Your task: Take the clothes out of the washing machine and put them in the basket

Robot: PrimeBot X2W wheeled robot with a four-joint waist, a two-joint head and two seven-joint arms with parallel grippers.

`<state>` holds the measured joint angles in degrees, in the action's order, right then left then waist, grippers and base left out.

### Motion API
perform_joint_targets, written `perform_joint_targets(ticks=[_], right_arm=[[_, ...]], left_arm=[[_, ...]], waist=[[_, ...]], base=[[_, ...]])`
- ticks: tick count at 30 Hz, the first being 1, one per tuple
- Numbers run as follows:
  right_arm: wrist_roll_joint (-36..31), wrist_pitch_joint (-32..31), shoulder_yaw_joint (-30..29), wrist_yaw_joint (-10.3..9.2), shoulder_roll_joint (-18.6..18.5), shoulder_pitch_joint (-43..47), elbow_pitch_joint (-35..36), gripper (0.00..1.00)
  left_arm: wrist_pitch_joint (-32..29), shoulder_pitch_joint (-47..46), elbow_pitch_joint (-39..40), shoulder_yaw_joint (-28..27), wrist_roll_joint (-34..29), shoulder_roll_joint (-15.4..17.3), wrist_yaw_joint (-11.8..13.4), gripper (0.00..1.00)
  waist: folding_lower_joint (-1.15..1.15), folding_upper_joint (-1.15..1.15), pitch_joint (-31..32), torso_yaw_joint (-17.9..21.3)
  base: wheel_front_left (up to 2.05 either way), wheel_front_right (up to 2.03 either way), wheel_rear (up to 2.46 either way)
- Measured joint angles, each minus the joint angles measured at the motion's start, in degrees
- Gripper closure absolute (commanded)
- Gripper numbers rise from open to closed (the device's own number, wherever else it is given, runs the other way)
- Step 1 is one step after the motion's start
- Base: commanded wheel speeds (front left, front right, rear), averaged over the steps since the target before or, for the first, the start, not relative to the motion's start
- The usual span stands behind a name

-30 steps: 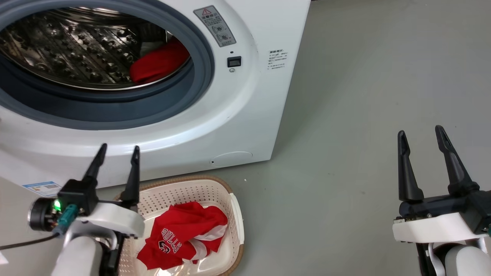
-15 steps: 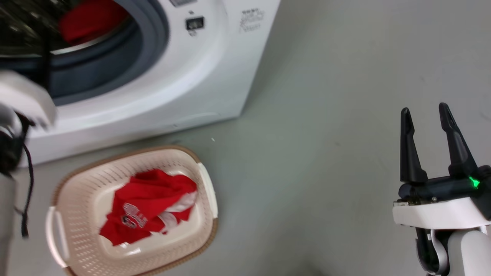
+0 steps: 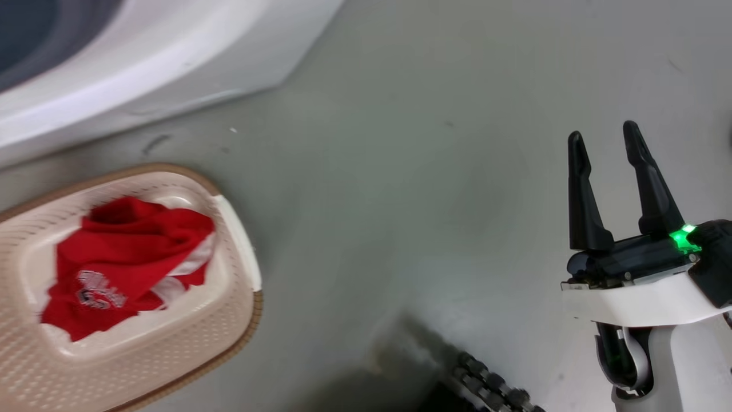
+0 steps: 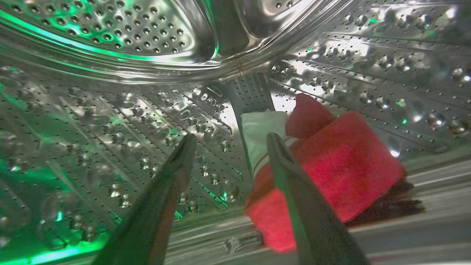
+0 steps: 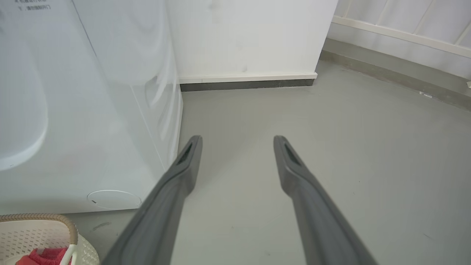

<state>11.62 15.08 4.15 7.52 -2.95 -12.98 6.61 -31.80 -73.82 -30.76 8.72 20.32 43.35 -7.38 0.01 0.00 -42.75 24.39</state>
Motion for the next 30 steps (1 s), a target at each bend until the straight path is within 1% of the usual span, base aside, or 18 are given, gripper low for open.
perform_joint_targets(ticks=[2,4,8,10,13,21,23,26,30], right_arm=[[0.6,0.0,0.5,0.01,0.0,0.0,0.2,0.0],[0.9,0.0,0.6,0.01,0.0,0.0,0.5,0.0],[0.9,0.0,0.6,0.01,0.0,0.2,1.2,0.0],[0.9,0.0,0.5,0.01,0.0,0.5,1.4,0.0],[0.9,0.0,0.4,0.01,0.0,1.2,1.8,0.0],[1.1,0.0,0.5,0.01,0.0,1.3,2.1,0.0],[1.6,0.0,0.5,0.01,0.0,1.3,2.1,0.0],[2.0,0.0,0.4,0.01,0.0,1.3,2.3,0.0],[2.1,0.0,0.4,0.01,0.0,1.1,2.3,0.0]], left_arm=[[-2.5,-4.5,-2.2,0.4,-0.2,0.3,0.0,0.0],[-5.1,-8.4,-4.6,1.4,-0.7,-0.4,0.1,0.0],[-10.1,-13.5,-10.1,4.1,-1.6,-2.2,0.1,0.0],[-12.1,-15.3,-12.4,5.4,-2.3,-2.3,0.1,0.0],[-12.9,-18.0,-14.5,6.7,-3.0,-2.1,0.1,0.0],[-15.2,-22.1,-19.1,10.3,-2.6,-3.5,0.0,0.0],[-16.0,-22.8,-19.7,11.3,-1.5,-3.8,0.1,1.0],[-17.2,-23.1,-19.7,13.3,1.2,-4.1,0.0,1.0],[-15.8,-23.6,-19.6,15.9,2.1,-3.3,0.0,1.0]], waist=[[0.0,0.0,-1.9,1.3],[0.0,0.0,-3.8,2.4],[0.0,0.0,-6.8,3.7],[0.0,0.0,-7.8,3.9],[0.0,0.0,-8.7,3.9],[-0.01,0.0,-9.9,3.5],[-0.01,0.0,-10.0,3.5],[-0.01,0.0,-10.0,3.3],[-0.01,0.0,-10.1,3.3]], base=[[0.0,0.0,0.0],[0.0,0.0,0.0],[0.0,0.0,0.0],[0.0,0.0,0.0],[0.0,0.0,0.0],[0.0,0.0,0.0],[0.0,0.0,0.0],[0.0,0.0,0.0],[0.0,0.0,0.0]])
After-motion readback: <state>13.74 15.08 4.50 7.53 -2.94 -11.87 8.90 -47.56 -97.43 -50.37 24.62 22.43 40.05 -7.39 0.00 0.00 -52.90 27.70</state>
